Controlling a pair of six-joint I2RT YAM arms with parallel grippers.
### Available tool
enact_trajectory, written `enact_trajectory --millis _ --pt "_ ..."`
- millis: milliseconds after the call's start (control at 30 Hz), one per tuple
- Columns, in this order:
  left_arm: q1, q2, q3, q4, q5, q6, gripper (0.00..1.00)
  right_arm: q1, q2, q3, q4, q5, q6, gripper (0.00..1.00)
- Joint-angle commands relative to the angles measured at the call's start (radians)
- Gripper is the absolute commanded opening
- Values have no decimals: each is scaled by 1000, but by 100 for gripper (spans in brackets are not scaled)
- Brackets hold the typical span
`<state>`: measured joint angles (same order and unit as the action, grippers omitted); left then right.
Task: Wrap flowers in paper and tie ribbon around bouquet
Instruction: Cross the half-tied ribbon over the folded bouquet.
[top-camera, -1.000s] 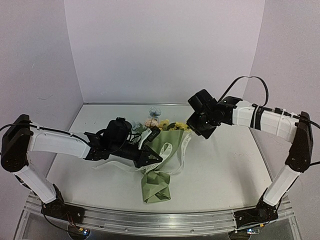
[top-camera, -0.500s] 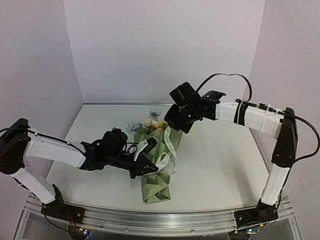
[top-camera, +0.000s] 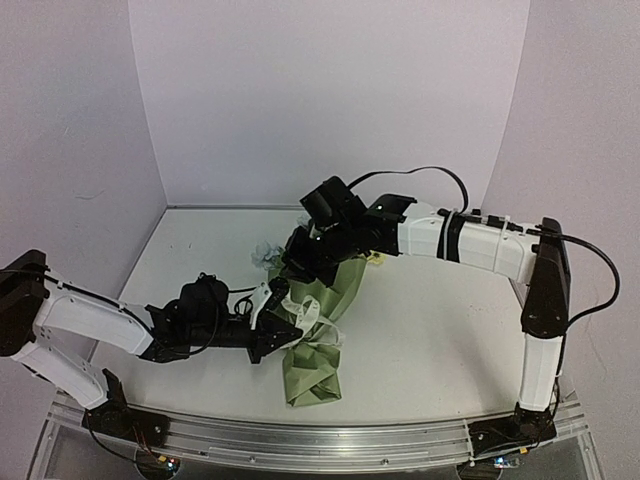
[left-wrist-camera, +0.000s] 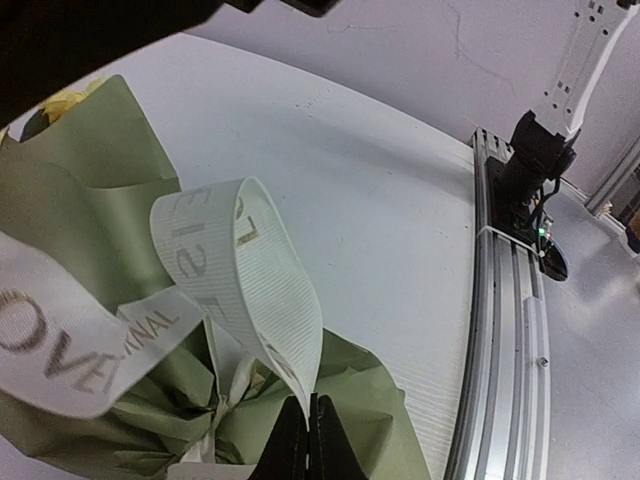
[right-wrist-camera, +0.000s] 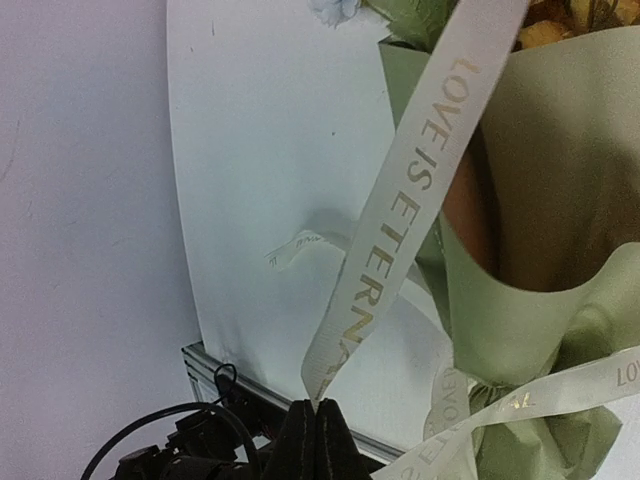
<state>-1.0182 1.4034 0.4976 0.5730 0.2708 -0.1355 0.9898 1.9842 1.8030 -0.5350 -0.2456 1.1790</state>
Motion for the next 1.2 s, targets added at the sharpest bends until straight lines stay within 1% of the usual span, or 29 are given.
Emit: enact_trajectory --millis 0,133,167,300,467,600,633,767,833,933,1067,1167 --pt "-3 37 16 155 -76 -33 1 5 -7 18 25 -30 8 0" --pt "-2 118 29 233 -150 -126 0 9 -3 -5 27 -24 -11 0" --pt "-2 134 32 259 -150 -153 0 9 -5 -17 29 -16 -19 0" --pt "-2 194 46 276 -158 -245 2 9 -14 -58 35 2 -63 0" --pt "-2 241 44 321 -158 -308 3 9 -16 -94 56 -12 -110 0" --pt "-2 280 41 373 -128 -349 9 6 -40 -134 56 -15 -144 0" --pt "-2 286 43 375 -120 -359 12 6 -48 -149 55 -15 -150 0" --pt "-2 309 53 372 -86 -395 17 4 -63 -182 55 -32 -193 0" --pt "-2 308 46 375 -76 -422 18 4 -67 -193 54 -39 -212 0" --pt "-2 270 4 384 -71 -443 25 4 -69 -196 55 -49 -232 0" --pt "-2 195 -28 341 -62 -439 32 6 -69 -186 53 -43 -253 0" --pt "-3 132 -57 310 -61 -445 35 6 -61 -171 53 -47 -264 0"
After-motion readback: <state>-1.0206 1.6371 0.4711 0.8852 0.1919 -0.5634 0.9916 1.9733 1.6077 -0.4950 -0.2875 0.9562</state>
